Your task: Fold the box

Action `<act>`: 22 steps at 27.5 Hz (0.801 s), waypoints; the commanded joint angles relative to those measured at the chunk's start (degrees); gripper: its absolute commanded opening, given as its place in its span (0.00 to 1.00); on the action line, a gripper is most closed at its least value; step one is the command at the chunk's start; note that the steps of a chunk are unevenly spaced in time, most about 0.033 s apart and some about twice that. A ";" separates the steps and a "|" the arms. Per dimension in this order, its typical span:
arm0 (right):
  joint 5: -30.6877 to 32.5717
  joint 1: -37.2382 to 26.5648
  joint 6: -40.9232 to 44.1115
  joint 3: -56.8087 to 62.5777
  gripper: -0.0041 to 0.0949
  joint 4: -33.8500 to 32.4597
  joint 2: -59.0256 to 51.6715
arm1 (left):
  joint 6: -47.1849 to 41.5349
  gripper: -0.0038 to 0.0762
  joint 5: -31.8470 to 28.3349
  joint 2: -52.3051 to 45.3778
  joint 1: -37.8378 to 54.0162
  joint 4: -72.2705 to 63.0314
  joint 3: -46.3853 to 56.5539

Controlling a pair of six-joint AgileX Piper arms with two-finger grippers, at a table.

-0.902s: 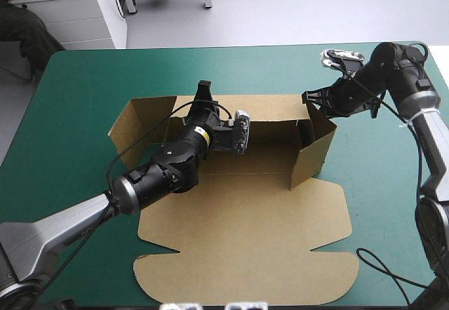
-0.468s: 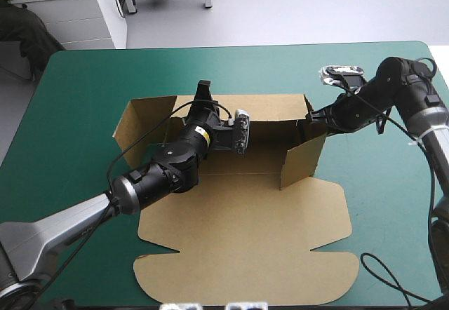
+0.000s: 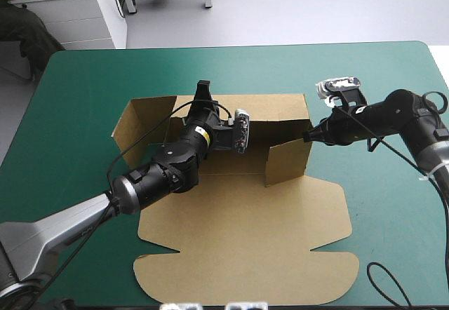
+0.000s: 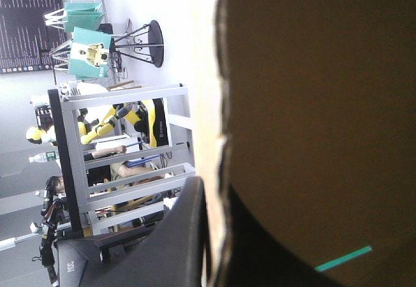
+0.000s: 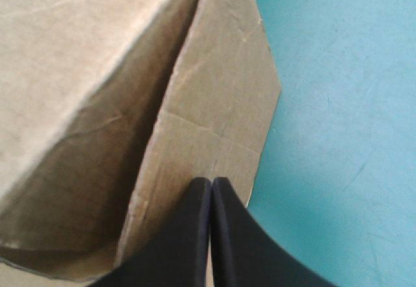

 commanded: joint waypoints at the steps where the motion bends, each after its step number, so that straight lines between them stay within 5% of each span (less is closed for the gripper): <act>1: -6.97 -0.31 -7.60 3.03 0.02 7.03 -4.18 | -0.82 0.04 0.39 -2.24 -0.15 1.90 -1.39; 8: -14.14 -0.31 -24.15 13.14 0.05 14.77 -5.79 | -0.82 0.04 0.39 -2.24 -0.15 -0.88 -1.39; 10: -14.11 -0.31 -27.74 14.67 0.15 14.99 -5.79 | -0.82 0.04 0.39 -2.24 -0.15 -0.88 -1.39; 16: -10.68 -0.31 -33.66 15.40 0.71 15.80 -6.04 | -0.82 0.04 0.39 -2.24 -0.15 -1.18 -1.39; 22: -4.38 -0.31 -36.24 15.40 0.75 16.39 -6.13 | 8.70 0.04 1.68 -1.76 -0.15 -9.62 -1.39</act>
